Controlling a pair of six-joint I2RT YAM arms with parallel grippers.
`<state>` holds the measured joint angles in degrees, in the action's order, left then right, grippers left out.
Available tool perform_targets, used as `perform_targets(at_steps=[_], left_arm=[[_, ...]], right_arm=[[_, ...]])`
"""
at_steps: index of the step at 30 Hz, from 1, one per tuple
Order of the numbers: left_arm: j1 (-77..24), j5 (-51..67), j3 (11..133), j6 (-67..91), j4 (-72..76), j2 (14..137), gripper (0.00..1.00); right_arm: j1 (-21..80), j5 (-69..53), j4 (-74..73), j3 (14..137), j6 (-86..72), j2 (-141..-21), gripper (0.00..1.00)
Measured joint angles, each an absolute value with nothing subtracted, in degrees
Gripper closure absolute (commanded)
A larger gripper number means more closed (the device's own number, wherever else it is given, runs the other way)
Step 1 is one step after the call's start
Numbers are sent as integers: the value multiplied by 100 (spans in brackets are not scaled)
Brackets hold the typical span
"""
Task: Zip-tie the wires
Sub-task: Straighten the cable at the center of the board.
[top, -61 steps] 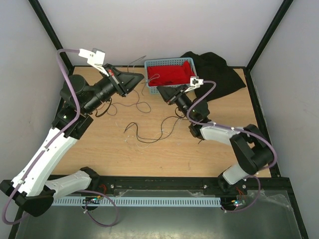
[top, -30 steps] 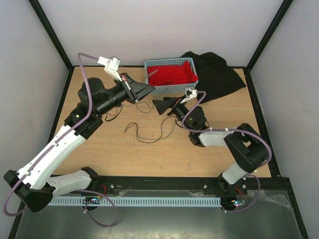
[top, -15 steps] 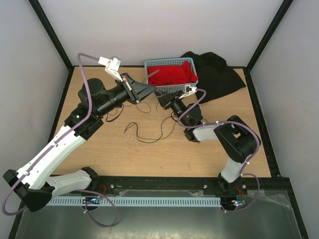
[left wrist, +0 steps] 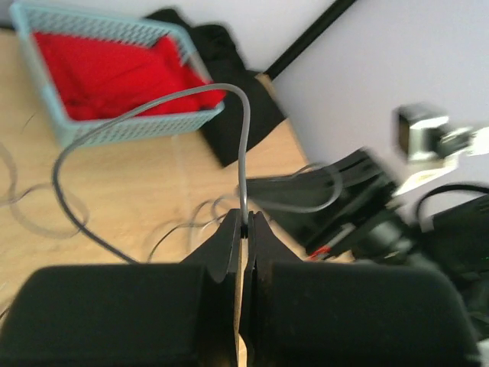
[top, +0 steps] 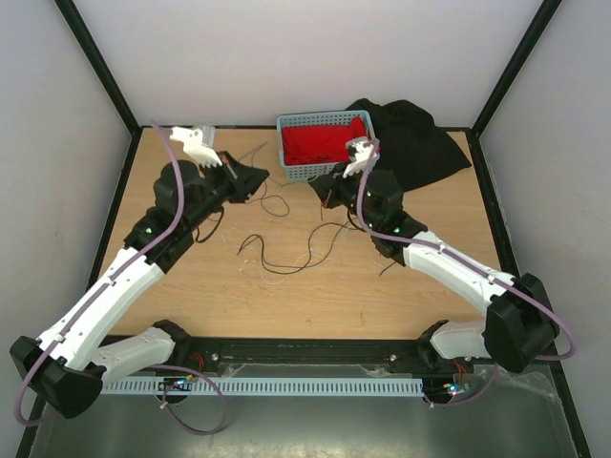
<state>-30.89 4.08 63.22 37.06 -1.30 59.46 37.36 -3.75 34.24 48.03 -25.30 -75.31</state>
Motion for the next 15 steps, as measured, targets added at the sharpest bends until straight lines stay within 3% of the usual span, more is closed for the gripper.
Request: perform_targets(at_steps=[8, 13, 15], left_arm=[[-3083, -672, 4792, 3634, -593, 5378, 100], [-3083, -926, 4193, 3913, -740, 5238, 100], [-3079, -910, 4104, 3994, -810, 5260, 95]], right_arm=[[3844, 172, -272, 5642, -1170, -7483, 100], [3872, 89, -1411, 5666, -858, -7483, 100], [3883, -174, -1632, 5765, -851, -7459, 100]])
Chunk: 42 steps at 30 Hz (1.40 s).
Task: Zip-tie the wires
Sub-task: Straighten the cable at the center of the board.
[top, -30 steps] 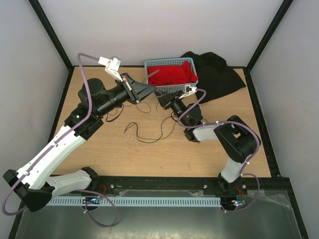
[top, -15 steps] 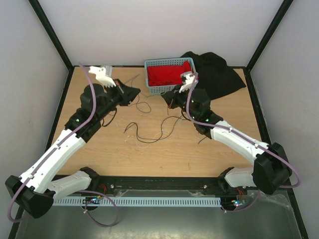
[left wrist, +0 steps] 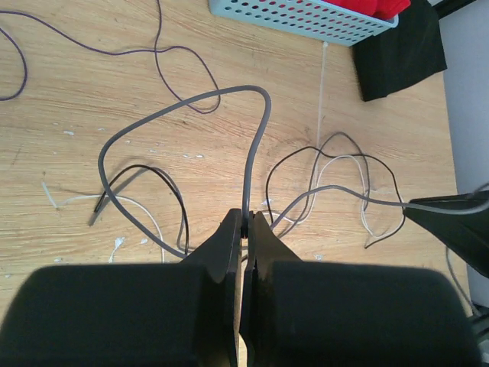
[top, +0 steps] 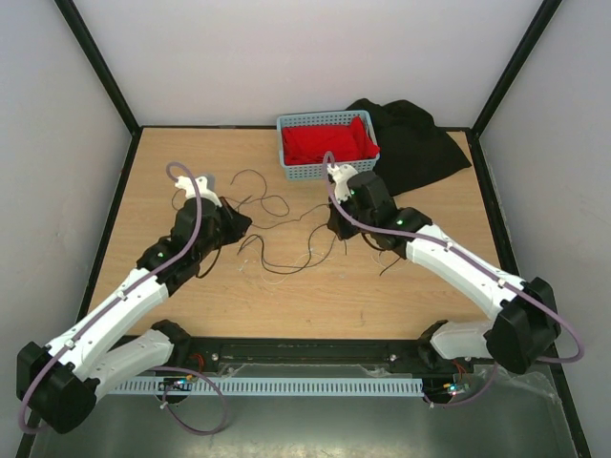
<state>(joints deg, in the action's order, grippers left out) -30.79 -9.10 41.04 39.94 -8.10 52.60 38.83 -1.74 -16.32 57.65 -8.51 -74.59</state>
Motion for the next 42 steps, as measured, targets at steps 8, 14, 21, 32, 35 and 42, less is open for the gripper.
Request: perform_targets(at_steps=[8, 14, 21, 32, 35, 42], left_arm=[[-2930, -421, 4108, 4117, -655, 5264, 30], [-2615, 357, 4320, 3938, -532, 5227, 1], [-2112, 1273, 4410, 3531, -421, 4491, 1], [-2056, 2412, 3146, 3063, 961, 3474, 1], [-2056, 2506, 2987, 3022, 1247, 3474, 1], [-2056, 2593, 3030, 3153, 1844, 3664, 3]], right_arm=[[3979, -1175, -1846, 7140, -941, -7133, 100], [3979, -1374, -1938, 8329, -1024, -7164, 100], [3979, -1188, -2121, 9793, -1004, -7524, 100], [3979, -1424, -2228, 11150, -1197, -8141, 100], [3979, -1551, -2226, 11378, -1293, -8283, 100], [3979, -1778, -2220, 11620, -1487, -8460, 100]])
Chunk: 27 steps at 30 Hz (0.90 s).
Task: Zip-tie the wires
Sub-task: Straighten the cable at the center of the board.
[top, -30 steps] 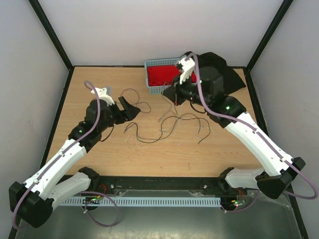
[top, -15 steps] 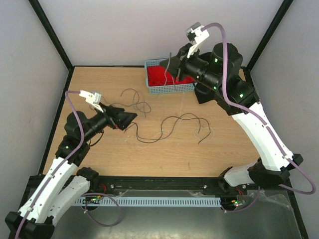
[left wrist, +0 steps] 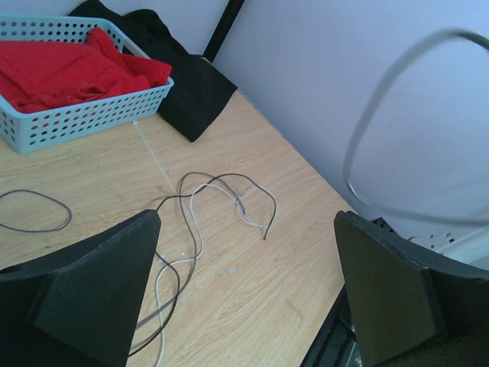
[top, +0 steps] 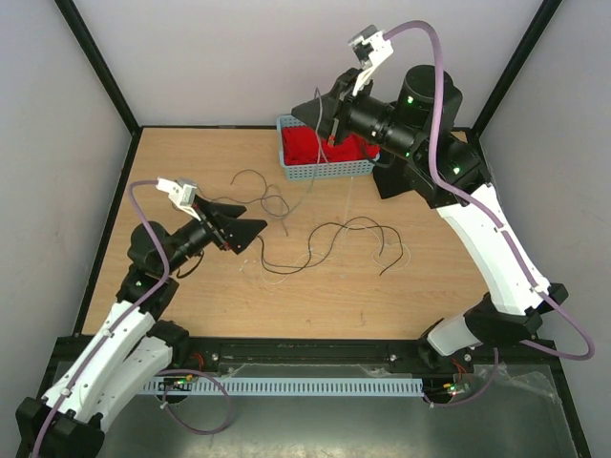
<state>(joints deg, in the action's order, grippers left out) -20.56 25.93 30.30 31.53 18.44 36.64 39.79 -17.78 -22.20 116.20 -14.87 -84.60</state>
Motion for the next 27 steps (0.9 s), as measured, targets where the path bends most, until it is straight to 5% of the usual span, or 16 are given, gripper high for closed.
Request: perform_targets(at_steps=[12, 27], left_arm=[[-2056, 2797, 3240, 3968, 3037, 4353, 27], [-2394, 3052, 3312, 4904, 4770, 5610, 31]], right_arm=[[3979, -2324, -1898, 11577, -1911, -8490, 100], [3979, -2464, -1603, 11319, -2082, -8486, 100]])
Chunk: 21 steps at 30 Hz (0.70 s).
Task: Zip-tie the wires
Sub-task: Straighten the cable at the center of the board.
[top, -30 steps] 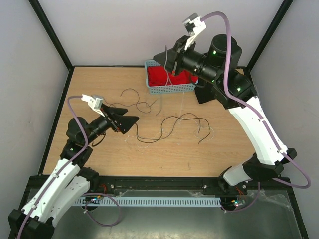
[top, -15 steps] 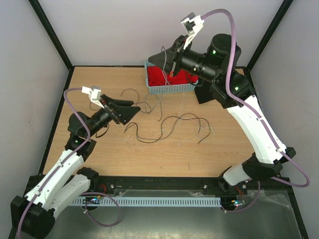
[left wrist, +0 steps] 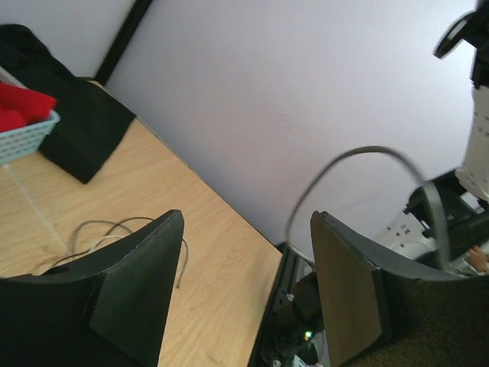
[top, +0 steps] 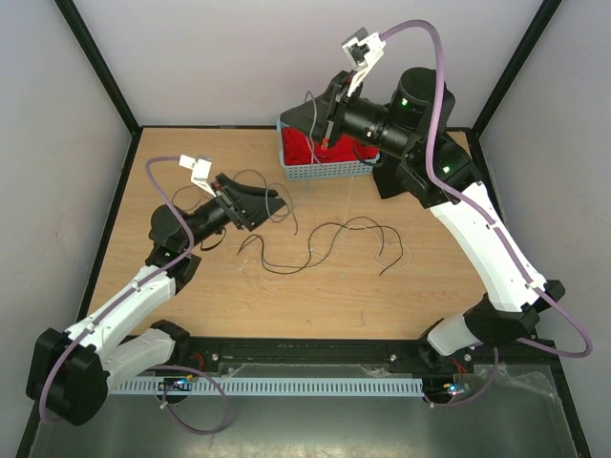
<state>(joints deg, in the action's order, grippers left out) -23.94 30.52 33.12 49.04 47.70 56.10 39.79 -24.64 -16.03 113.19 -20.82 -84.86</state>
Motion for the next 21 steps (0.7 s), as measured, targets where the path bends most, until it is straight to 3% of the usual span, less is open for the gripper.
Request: perform_targets(at_steps=[11, 19, 21], left_arm=[[-3166, 3301, 3404, 4952, 5376, 5854, 39], [-3251, 3306, 3398, 4982, 5454, 6222, 59], [-3256, 3328, 3369, 5015, 5454, 6257, 76]], right_arm=[[3979, -2342, -1525, 11185, -2078, -8455, 100], [3979, -2252, -1503, 11168, -2053, -8420, 100], [3979, -2204, -1500, 11168, -2034, -8409, 100]])
